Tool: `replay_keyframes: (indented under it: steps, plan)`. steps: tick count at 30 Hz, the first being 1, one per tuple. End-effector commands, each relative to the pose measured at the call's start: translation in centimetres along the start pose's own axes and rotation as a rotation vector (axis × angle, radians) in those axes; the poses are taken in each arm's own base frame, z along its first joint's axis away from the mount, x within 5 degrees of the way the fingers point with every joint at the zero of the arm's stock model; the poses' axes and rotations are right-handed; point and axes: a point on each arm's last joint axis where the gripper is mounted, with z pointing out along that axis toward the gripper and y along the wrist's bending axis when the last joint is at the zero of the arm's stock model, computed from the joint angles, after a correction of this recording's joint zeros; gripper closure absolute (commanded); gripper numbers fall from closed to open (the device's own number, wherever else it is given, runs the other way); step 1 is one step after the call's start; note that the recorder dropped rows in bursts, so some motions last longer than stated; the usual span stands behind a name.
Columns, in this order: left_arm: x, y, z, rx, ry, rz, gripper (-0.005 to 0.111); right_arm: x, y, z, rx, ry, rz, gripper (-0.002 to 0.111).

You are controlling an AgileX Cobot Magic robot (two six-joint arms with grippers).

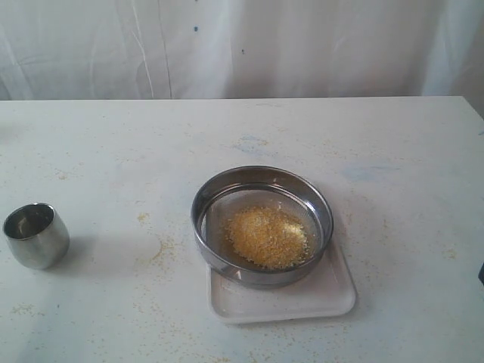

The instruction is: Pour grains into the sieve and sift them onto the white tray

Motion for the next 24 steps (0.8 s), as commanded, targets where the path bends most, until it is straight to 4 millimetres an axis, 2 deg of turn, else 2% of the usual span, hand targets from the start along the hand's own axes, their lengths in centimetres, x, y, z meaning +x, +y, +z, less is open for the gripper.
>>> replay_keyframes:
  steps: [1, 11, 16, 20, 24]
  plan:
    - [0.1, 0.0, 0.0, 0.001, 0.001, -0.005, 0.107, 0.0, 0.0, 0.0, 0.006, -0.01, -0.001, 0.108]
    - [0.1, 0.0, 0.0, 0.001, 0.001, -0.005, 0.107, -0.2, 0.0, 0.0, 0.005, -0.036, 0.002, 0.108]
    - [0.1, 0.0, 0.0, 0.001, 0.001, -0.005, 0.107, -2.1, -0.1, -0.3, -0.042, -0.242, 0.428, 0.108]
    - [0.1, 0.0, 0.0, 0.001, 0.001, -0.005, 0.107, -3.8, -0.4, -0.9, -0.094, -0.452, 0.593, 0.108]
    - [0.1, 0.0, 0.0, 0.001, 0.001, -0.005, 0.107, -4.2, -0.4, -1.1, -0.145, -0.484, 0.756, 0.108]
